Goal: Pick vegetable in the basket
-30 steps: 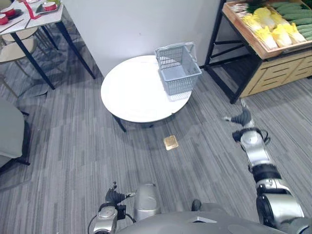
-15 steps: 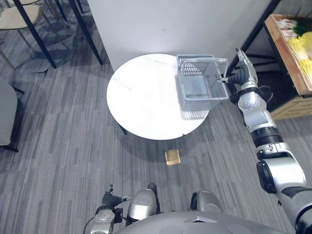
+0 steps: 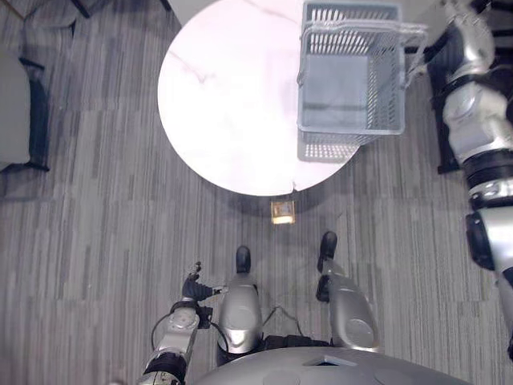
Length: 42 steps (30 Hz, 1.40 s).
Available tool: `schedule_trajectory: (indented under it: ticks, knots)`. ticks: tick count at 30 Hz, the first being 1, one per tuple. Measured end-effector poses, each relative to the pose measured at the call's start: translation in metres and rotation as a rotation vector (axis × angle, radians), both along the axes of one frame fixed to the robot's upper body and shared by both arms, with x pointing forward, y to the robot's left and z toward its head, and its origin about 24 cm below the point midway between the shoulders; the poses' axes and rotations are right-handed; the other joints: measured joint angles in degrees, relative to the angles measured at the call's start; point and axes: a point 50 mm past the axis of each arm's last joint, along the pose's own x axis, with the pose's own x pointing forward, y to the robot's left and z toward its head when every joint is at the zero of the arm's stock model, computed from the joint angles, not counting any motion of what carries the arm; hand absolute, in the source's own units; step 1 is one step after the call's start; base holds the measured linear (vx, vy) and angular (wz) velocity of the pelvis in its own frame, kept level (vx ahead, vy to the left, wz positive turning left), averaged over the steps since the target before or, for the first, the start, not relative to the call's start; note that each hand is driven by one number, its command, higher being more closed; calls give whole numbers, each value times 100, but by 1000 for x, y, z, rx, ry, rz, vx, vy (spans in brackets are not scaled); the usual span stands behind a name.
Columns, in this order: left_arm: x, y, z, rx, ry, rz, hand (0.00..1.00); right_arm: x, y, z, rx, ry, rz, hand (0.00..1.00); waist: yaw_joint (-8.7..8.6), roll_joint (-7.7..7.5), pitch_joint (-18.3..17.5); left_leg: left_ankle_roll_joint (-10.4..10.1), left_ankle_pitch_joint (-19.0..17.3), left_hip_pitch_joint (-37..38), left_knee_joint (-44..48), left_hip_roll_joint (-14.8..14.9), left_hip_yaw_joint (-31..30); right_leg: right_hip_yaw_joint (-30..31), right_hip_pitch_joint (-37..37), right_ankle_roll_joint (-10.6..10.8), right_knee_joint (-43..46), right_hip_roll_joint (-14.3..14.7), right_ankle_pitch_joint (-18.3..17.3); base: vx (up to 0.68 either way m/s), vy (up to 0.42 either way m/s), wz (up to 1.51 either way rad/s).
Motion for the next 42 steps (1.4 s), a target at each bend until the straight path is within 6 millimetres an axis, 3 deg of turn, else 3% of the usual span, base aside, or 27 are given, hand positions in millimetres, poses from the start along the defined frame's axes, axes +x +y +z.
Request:
schedule_trajectory:
  ticks: [4, 9, 10, 13, 15, 20, 23, 25, 27, 29, 30, 32, 34, 36, 37, 40, 41, 42]
  knots:
    - [8, -2, 3, -4, -28, 8, 0, -6, -11, 44, -68, -66, -66, 0, 91, 139, 202, -11, 222, -381, -176, -148, -281, -180, -232, -33, -86, -117, 39, 1, 7, 42]
    - [10, -7, 3, -19, -26, -7, 0, -12, -15, 72, -129, -98, -112, 0, 209, 327, 371, -16, 397, -880, -225, -205, -616, -481, -502, -37, -129, -190, 103, -35, 9, 39]
    - [11, -9, 2, -27, -28, -3, 0, -13, -13, 80, -150, -109, -115, 100, 234, 351, 384, -23, 490, -1033, -302, -216, -653, -512, -651, -43, -127, -204, 108, -52, -9, 30]
    - [24, -18, 7, -31, -58, -31, 0, -24, -24, 98, -189, -161, -170, 100, 360, 520, 462, -35, 609, -1314, -368, -238, -805, -632, -913, -58, -55, -237, 119, -63, -7, 27]
    - [36, -23, 11, -51, -88, -38, 0, -36, -29, 120, -194, -238, -202, 100, 403, 577, 483, -49, 708, -1599, -375, -277, -916, -657, -1241, -64, 115, -297, 115, -64, 9, 18]
    - [52, -34, 19, -90, -142, -41, 0, -53, -47, 135, -178, -288, -246, 100, 401, 651, 501, -44, 957, -1808, -608, -407, -1028, -684, -1804, -91, 845, -564, -201, -70, -9, 20]
    - [51, -40, 18, -128, -146, 7, 0, -53, -49, 130, -150, -275, -215, 100, 371, 644, 498, -52, 1089, -1725, -778, -432, -1016, -652, -1977, -89, 1333, -693, -445, -39, -54, 14]
    - [52, -44, 18, -143, -150, 15, 0, -47, -44, 114, -137, -246, -163, 100, 348, 596, 477, -51, 1100, -1546, -777, -439, -949, -604, -1934, -112, 1538, -736, -531, 10, -89, -10]
    - [52, -45, 18, -150, -154, 20, 0, -33, -33, 78, -102, -183, -74, 100, 210, 545, 464, -56, 1071, -1157, -776, -450, -849, -547, -1639, -100, 1668, -766, -637, 36, -72, -15]
    - [49, -47, 16, -145, -143, 6, 0, -20, -23, 24, -20, -69, 21, 100, 86, 401, 413, -23, 958, -693, -756, -442, -695, -433, -1252, -87, 1674, -735, -672, 49, -24, -37]
    - [45, -46, 14, -145, -132, 1, 0, -18, -15, -13, 40, -17, 84, 100, -3, 264, 352, -13, 848, -372, -742, -430, -581, -325, -976, -61, 1628, -693, -690, 71, 4, -52]
    - [38, -44, 11, -105, -104, -48, 0, -28, -11, -80, 196, 82, 156, 100, -239, 12, 234, 9, 677, 80, -685, -414, -434, -210, -465, -7, 1392, -613, -709, 53, 22, -49]
    - [27, -39, 5, -51, -47, -123, 0, -59, -13, -169, 479, 216, 155, 100, -491, -322, -67, 49, 459, 378, -559, -412, -159, 25, -176, 81, 1117, -524, -675, 34, 44, -62]
    - [25, -35, 4, -12, -15, -179, 0, -95, -17, -222, 654, 291, 97, 100, -709, -496, -318, 80, 330, 474, -533, -423, 100, 311, -141, 185, 883, -434, -564, 51, 55, -76]
    - [25, -29, 4, 20, -3, -198, 0, -121, -18, -246, 742, 299, 51, 100, -892, -568, -376, 103, 255, 548, -452, -449, 281, 500, -114, 183, 781, -401, -451, 70, 74, -91]
    - [25, -13, 5, 68, 29, -201, 0, -162, -16, -281, 878, 324, -41, 100, -1144, -685, -477, 141, -112, 803, -49, -385, 941, 913, -49, 125, 723, -274, -299, 51, 63, -126]
    - [25, -2, 7, 93, 34, -178, 0, -187, -16, -304, 953, 366, -113, 100, -1243, -788, -569, 147, -324, 1025, 240, -283, 1445, 990, 0, -91, 631, -97, -111, 19, 27, -197]
    - [20, 8, 6, 109, 45, -149, 0, -197, -11, -318, 991, 406, -146, 100, -1155, -833, -751, 217, -375, 1104, 381, -109, 2042, 813, 65, -516, 320, -26, -156, -4, -3, -205]
